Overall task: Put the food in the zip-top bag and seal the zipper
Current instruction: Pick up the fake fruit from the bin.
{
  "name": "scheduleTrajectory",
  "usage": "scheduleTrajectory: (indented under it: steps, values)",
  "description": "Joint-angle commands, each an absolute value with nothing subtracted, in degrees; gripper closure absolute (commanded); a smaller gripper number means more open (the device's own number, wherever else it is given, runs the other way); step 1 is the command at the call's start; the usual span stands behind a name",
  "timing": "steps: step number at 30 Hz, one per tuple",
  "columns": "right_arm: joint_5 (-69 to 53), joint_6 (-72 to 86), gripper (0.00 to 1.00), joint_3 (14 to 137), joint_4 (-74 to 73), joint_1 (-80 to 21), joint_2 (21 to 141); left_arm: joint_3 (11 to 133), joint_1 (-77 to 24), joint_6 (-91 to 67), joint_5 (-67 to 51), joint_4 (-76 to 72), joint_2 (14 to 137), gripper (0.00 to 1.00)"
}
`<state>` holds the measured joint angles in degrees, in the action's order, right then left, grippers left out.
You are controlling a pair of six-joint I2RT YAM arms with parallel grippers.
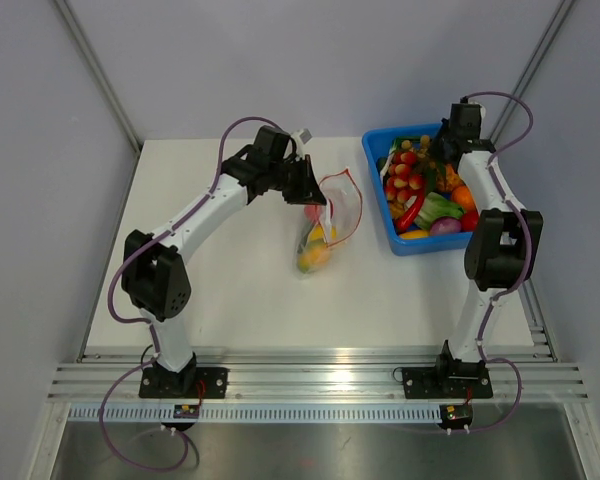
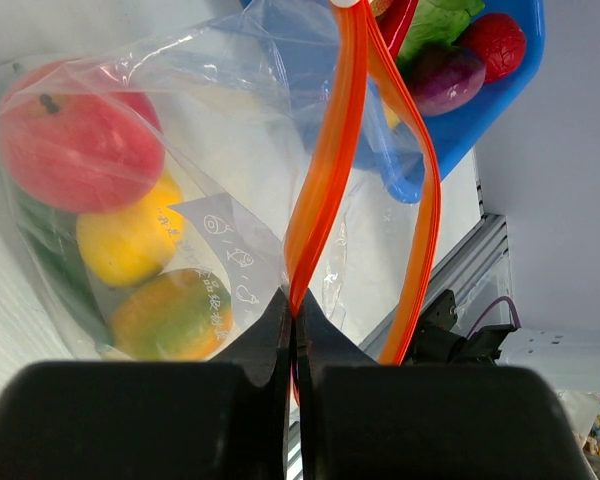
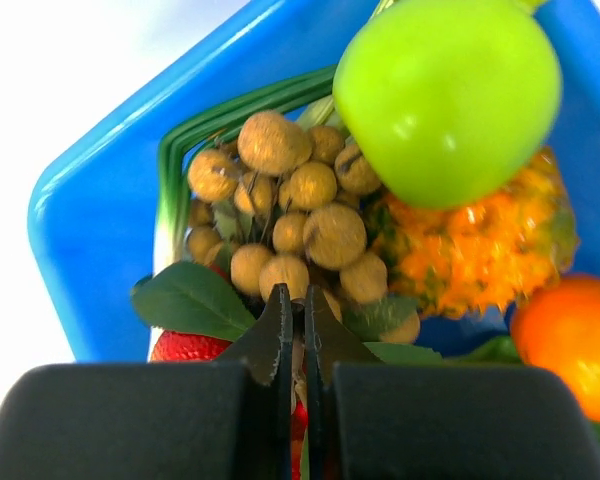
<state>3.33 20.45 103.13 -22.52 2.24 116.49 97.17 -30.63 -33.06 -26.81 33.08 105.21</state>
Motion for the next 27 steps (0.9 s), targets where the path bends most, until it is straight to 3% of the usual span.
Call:
scheduleTrajectory:
  steps: [1, 15, 27]
  values:
    - [2.5, 20.6, 1.00, 100.5, -20.9, 2.2, 107.4, 99.7, -31.3, -33.7, -28.2, 31.1, 106.1, 1.00]
    - [4.4, 21.7, 1.00, 87.3, -22.0, 2.2, 86.1, 102.0, -32.5, -35.3, -29.1, 29.5, 109.2, 1.00]
    - [-3.0, 26.3, 1.00, 82.5, -25.7, 1.8, 68.1, 110.1, -34.5, -36.3, -28.7, 31.6, 112.6, 1.00]
